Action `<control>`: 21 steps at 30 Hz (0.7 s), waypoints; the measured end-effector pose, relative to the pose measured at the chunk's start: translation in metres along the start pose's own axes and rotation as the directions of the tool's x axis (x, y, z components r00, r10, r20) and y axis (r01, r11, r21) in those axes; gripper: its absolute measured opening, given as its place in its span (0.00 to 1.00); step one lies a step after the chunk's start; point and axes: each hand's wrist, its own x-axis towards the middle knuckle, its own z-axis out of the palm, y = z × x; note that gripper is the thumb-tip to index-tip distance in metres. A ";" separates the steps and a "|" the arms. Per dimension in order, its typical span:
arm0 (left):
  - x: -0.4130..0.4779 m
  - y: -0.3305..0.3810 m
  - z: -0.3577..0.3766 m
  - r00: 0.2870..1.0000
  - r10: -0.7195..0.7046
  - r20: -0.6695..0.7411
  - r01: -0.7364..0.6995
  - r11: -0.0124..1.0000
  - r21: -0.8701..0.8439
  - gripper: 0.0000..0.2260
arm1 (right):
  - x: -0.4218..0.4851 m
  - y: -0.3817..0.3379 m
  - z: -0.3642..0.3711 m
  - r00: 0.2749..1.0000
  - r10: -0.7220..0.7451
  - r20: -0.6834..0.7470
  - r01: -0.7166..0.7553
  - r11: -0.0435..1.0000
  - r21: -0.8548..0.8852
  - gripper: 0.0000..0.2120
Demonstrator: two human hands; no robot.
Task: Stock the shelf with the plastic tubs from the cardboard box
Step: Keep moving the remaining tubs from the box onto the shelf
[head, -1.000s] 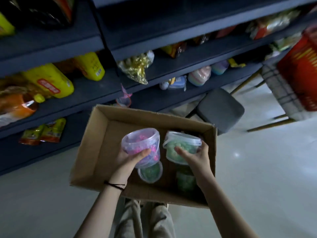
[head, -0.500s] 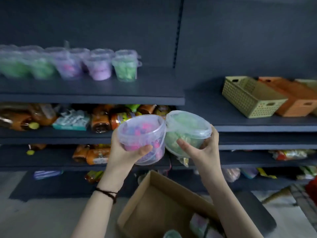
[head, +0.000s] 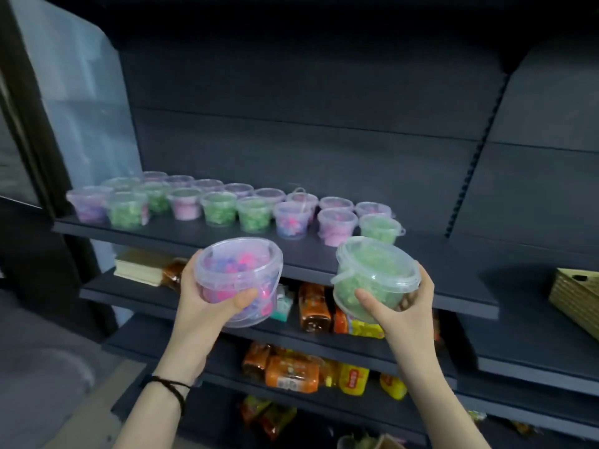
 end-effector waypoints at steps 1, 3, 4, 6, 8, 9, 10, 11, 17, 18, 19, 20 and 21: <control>0.012 0.000 -0.019 1.000 0.009 -0.015 -0.009 1.000 0.005 0.52 | 0.001 0.003 0.019 1.000 0.000 0.003 0.000 1.000 -0.004 0.52; 0.033 0.000 -0.051 0.999 0.019 -0.044 -0.019 1.000 0.006 0.52 | 0.002 0.009 0.057 1.000 -0.002 0.003 0.002 1.000 -0.016 0.51; 0.044 -0.001 -0.066 0.998 0.027 -0.053 -0.027 1.000 0.011 0.53 | 0.002 0.012 0.076 1.000 -0.001 -0.005 0.001 1.000 -0.023 0.51; 0.063 -0.006 -0.092 0.997 0.022 -0.070 -0.021 1.000 0.017 0.52 | 0.004 0.019 0.111 1.000 0.006 -0.016 -0.007 1.000 -0.030 0.50; 0.081 -0.013 -0.112 0.996 0.000 -0.087 0.001 1.000 0.021 0.52 | 0.008 0.027 0.140 1.000 0.017 -0.013 -0.017 0.999 -0.028 0.50; 0.089 -0.018 -0.121 0.995 -0.009 -0.097 0.011 1.000 0.025 0.52 | 0.011 0.031 0.153 1.000 0.023 -0.006 -0.023 0.999 -0.032 0.49; 0.097 -0.023 -0.129 0.995 -0.014 -0.103 0.017 0.999 0.030 0.51 | 0.016 0.035 0.166 1.000 0.027 0.006 -0.027 0.999 -0.039 0.50; 0.105 -0.027 -0.136 0.994 -0.018 -0.106 0.022 0.999 0.035 0.50 | 0.021 0.038 0.179 0.999 0.031 0.022 -0.030 0.998 -0.048 0.50; 0.176 -0.062 -0.162 0.987 -0.017 -0.159 0.026 0.998 0.055 0.45 | 0.069 0.070 0.250 0.993 0.030 0.110 -0.019 0.995 -0.102 0.50; 0.189 -0.068 -0.165 0.987 -0.015 -0.160 0.024 0.998 0.055 0.44 | 0.079 0.077 0.261 0.993 0.035 0.112 -0.024 0.994 -0.105 0.50; 0.202 -0.075 -0.167 0.987 -0.013 -0.158 0.022 0.998 0.056 0.44 | 0.088 0.084 0.272 0.993 0.046 0.110 -0.034 0.994 -0.105 0.51; 0.214 -0.082 -0.169 0.988 -0.012 -0.157 0.022 0.998 0.059 0.44 | 0.097 0.090 0.282 0.993 0.060 0.106 -0.049 0.993 -0.104 0.52; 0.226 -0.088 -0.171 0.987 -0.015 -0.158 0.026 0.997 0.066 0.45 | 0.106 0.096 0.292 0.992 0.075 0.103 -0.064 0.993 -0.103 0.53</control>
